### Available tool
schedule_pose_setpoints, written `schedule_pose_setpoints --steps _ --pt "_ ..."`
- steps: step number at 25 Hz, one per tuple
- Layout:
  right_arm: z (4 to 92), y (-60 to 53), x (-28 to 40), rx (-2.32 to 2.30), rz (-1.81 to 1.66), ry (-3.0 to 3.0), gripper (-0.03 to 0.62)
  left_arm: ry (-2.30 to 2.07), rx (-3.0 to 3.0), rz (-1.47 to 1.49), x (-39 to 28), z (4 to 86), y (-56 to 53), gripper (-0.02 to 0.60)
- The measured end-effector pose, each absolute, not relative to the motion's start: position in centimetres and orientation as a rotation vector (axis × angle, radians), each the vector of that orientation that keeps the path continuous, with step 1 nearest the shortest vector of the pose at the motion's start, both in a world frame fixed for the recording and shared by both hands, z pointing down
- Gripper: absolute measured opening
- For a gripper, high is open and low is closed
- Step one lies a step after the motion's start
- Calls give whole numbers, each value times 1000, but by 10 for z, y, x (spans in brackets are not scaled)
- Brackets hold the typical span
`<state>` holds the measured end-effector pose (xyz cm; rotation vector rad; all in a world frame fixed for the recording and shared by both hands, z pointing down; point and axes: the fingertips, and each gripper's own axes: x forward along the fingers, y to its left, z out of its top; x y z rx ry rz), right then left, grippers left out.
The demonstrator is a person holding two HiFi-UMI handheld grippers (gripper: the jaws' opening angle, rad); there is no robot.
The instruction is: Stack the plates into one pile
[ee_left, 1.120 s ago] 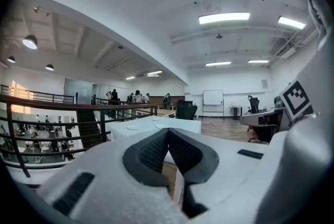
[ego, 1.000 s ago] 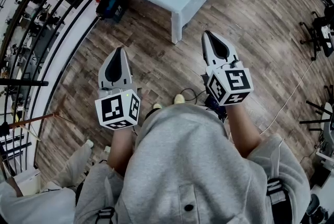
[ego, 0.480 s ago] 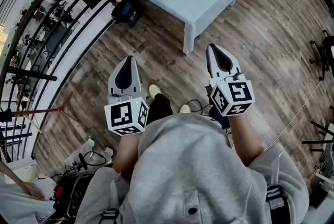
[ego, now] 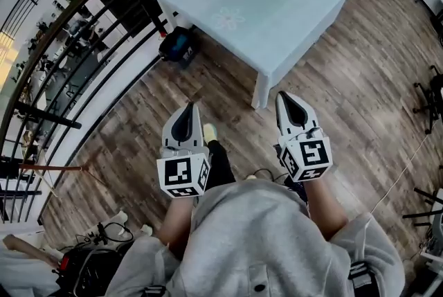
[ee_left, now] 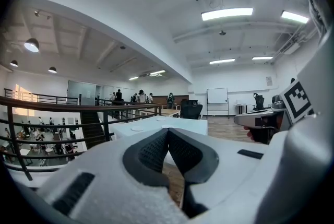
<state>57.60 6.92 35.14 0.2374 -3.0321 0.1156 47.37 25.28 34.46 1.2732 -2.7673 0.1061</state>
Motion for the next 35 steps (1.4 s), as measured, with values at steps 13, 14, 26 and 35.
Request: schedule_pose_setpoints --steps 13,14,26,35 --pt "372 24 420 305 117 -2945 26 -2654 1296 136 319 374 213 17" --pt "377 20 407 321 107 -2933 26 -2637 1299 140 305 380 210 17" --pt "373 19 281 396 47 -2916 26 -2581 1445 157 176 373 186 17" --pt "362 17 238 503 -45 -2892 26 -2554 1485 133 120 374 188 17"
